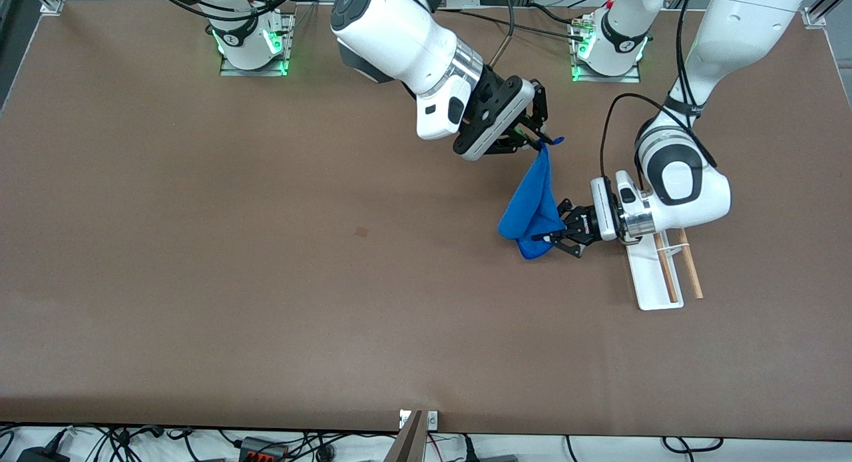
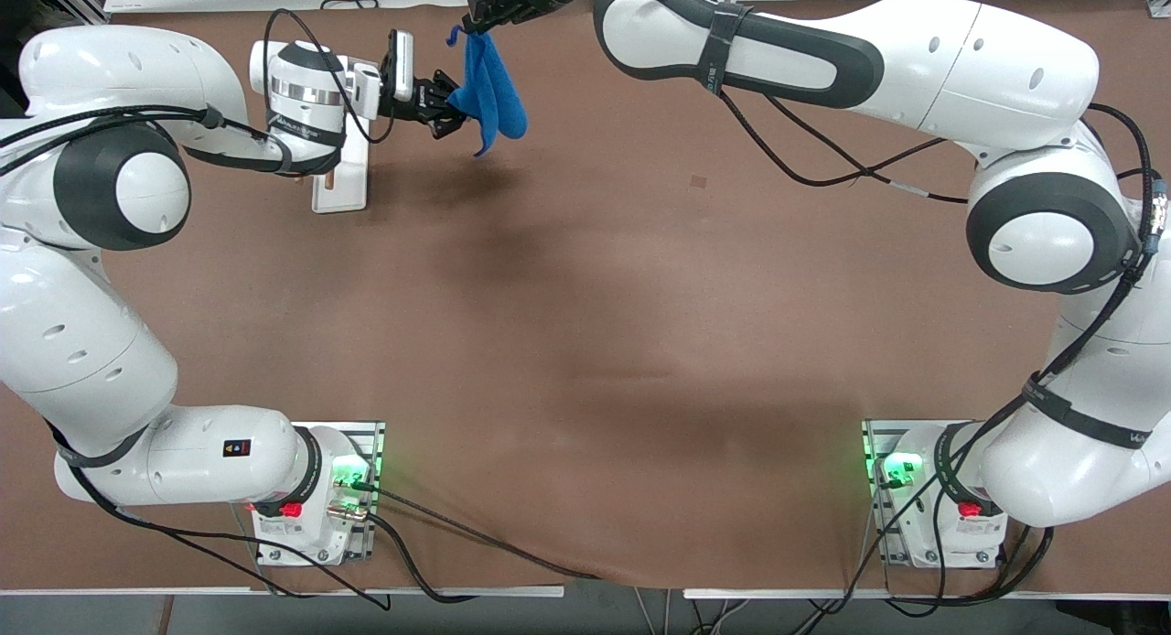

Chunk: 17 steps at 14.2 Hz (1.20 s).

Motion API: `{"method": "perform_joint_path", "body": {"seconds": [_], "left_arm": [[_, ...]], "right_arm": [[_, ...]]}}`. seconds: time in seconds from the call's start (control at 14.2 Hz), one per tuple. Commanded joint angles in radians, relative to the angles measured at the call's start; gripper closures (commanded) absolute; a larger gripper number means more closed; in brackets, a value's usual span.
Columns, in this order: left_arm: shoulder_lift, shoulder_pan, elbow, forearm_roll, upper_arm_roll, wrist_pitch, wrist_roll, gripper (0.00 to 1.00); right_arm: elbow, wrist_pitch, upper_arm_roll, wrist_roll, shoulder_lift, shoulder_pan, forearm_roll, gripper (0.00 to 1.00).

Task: Pass towel and hang on rack
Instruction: 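Release the towel from the right gripper while the left gripper carries it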

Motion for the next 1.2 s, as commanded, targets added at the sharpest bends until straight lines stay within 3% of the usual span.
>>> {"method": "perform_joint_path", "body": {"seconds": [0.0, 0.28, 0.49, 0.71, 0.99, 1.06, 1.13], "left_arm": [[-0.054, 0.010, -0.007, 0.107, 0.006, 0.032, -0.111, 0.99], [-0.112, 0.040, 0.030, 0.380, 0.024, 0.035, -0.358, 0.99], [-0.132, 0.091, 0.073, 0.542, 0.024, 0.005, -0.518, 0.99], [-0.129, 0.188, 0.146, 0.681, 0.027, -0.077, -0.560, 0.99], [-0.106, 0.272, 0.232, 0.822, 0.030, -0.149, -0.589, 1.00], [-0.105, 0.295, 0.237, 0.846, 0.030, -0.149, -0.589, 0.99], [-0.100, 0.323, 0.237, 0.866, 0.029, -0.149, -0.584, 0.99]], "right_arm": [[-0.084, -0.054, -0.021, 0.015, -0.059, -0.058, -0.016, 0.00], [-0.089, -0.325, -0.021, 0.008, -0.090, -0.212, -0.086, 0.00], [-0.084, -0.563, -0.020, 0.014, -0.094, -0.284, -0.323, 0.00], [-0.081, -0.721, -0.019, 0.005, -0.096, -0.382, -0.347, 0.00], [-0.081, -0.781, -0.023, 0.014, -0.111, -0.491, -0.347, 0.00], [-0.081, -0.786, -0.038, 0.013, -0.131, -0.503, -0.350, 0.00], [-0.084, -0.803, -0.115, 0.010, -0.168, -0.491, -0.342, 0.00]]}}
